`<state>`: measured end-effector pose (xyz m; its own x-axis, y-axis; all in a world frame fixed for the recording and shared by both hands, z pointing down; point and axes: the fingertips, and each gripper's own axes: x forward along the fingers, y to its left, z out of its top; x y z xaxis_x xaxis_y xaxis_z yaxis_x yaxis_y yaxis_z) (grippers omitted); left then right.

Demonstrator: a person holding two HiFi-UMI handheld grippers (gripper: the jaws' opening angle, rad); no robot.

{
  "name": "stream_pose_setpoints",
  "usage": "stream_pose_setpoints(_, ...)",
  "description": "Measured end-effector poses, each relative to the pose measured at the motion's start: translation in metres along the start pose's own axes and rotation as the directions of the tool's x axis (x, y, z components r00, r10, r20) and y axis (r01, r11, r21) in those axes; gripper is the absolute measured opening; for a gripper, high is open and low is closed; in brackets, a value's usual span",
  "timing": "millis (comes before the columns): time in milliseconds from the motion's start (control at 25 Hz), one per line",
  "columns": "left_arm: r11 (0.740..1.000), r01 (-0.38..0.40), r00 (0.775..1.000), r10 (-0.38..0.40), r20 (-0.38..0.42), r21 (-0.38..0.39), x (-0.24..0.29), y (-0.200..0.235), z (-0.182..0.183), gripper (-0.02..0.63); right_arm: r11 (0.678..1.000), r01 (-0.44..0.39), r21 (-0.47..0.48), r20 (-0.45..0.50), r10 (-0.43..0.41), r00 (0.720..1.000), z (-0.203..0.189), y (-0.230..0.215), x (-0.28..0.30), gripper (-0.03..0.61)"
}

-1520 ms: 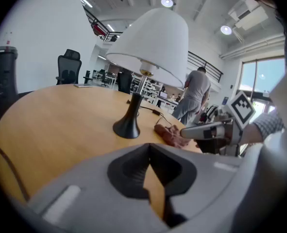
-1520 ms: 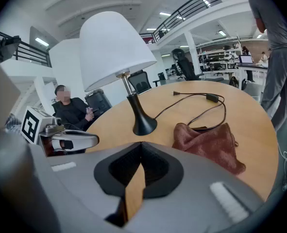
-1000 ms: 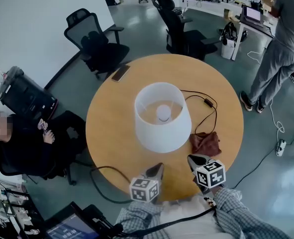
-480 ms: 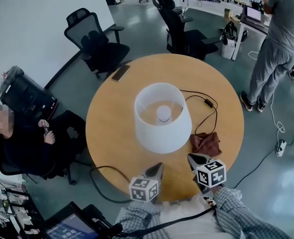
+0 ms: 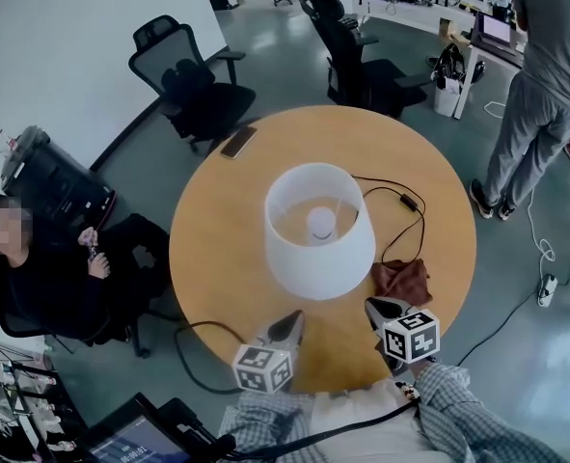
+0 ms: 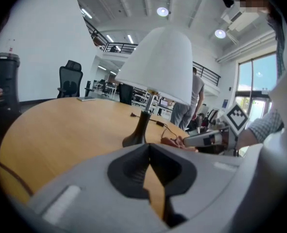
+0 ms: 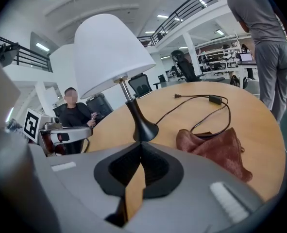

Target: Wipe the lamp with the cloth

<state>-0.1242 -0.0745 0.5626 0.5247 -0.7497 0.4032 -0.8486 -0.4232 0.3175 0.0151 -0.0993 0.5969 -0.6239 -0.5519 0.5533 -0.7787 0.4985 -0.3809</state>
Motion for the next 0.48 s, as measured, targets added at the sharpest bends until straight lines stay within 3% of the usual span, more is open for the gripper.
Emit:
stream_pose_setpoints(160, 0.978, 0.077, 0.996, -0.086, 0.037, 0.192, -0.034, 0.011, 0.044, 0.005, 1.000, -0.010, 0.002, -0.003, 0.010, 1.000, 0.000, 0.000, 0.001, 0.003)
stream_pose_setpoints(240, 0.929, 0.154, 0.987, -0.161, -0.007, 0.336, -0.050, 0.010, 0.074, 0.005, 1.000, -0.011, 0.001, -0.005, 0.011, 1.000, -0.001, -0.002, 0.001, 0.003)
stream_pose_setpoints(280, 0.887, 0.185, 0.982, -0.183, -0.046, 0.423, -0.055, 0.009, 0.089, 0.005, 1.000, -0.010, 0.000, -0.006, 0.010, 1.000, -0.001, -0.004, 0.001, 0.003)
stream_pose_setpoints(360, 0.775, 0.225, 0.974, -0.191, -0.120, 0.591, -0.061, 0.007, 0.119, 0.005, 1.000, -0.010, 0.002, -0.009, 0.010, 1.000, -0.001, -0.005, 0.002, 0.003)
stream_pose_setpoints(480, 0.629, 0.273, 0.962, -0.199, -0.189, 0.728, -0.067, -0.005, 0.162, 0.005, 1.000, -0.014, 0.008, -0.014, 0.014, 1.000, -0.002, -0.005, 0.001, 0.003)
